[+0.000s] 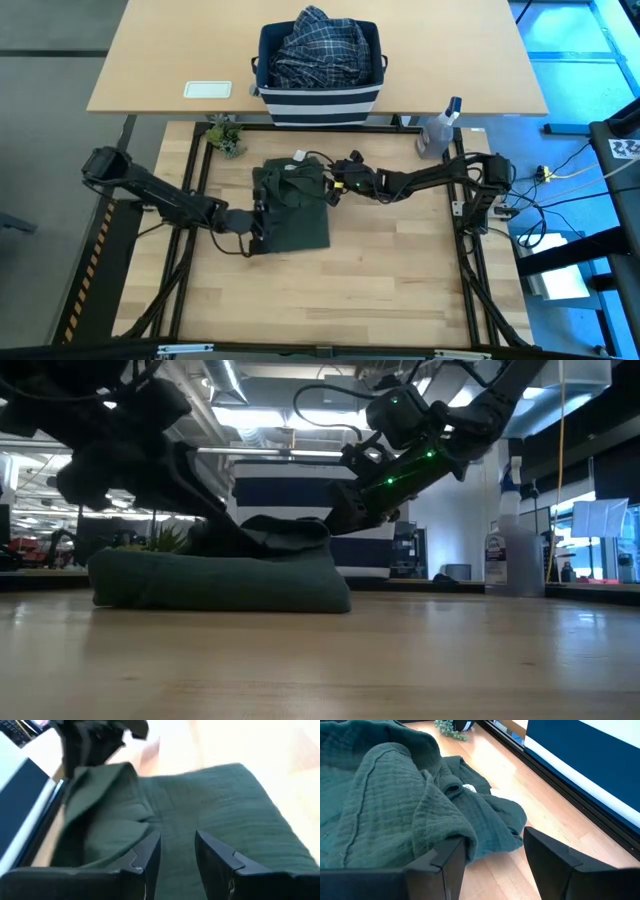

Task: Fold Laundry from Bin
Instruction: Fold the green polo shirt

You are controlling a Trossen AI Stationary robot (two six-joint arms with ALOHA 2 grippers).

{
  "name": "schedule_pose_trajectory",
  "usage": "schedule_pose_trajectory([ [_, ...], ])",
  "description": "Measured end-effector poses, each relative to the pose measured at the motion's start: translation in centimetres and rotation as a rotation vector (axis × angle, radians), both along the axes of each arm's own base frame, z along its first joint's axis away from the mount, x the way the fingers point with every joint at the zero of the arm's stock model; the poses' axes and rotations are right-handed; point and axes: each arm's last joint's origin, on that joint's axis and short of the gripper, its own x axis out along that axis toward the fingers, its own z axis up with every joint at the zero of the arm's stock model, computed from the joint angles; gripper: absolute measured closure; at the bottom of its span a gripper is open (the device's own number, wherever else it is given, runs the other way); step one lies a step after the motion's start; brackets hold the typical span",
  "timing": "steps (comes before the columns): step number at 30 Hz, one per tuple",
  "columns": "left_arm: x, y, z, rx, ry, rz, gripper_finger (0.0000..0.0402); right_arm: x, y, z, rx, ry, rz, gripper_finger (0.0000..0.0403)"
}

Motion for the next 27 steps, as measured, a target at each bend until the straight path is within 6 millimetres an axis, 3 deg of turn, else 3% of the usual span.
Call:
schedule_pose_trajectory([
  [9, 1.1, 2.4, -2.6, 0.028, 0.107, 0.119, 0.0286, 0.0, 0.0, 0.0, 0.000, -0.001, 0.000, 0.0207],
  [20, 2.3, 5.8, -1.4, 0.079, -0.038, 0.225, 0.0286, 0.0, 0.0, 0.0, 0.000, 0.001, 0.001, 0.0207],
  [27, 1.9, 8.0, -1.4, 0.060, -0.065, 0.415, 0.0286, -0.4, 0.0, -0.6, -0.045, 0.104, -0.016, 0.0207],
])
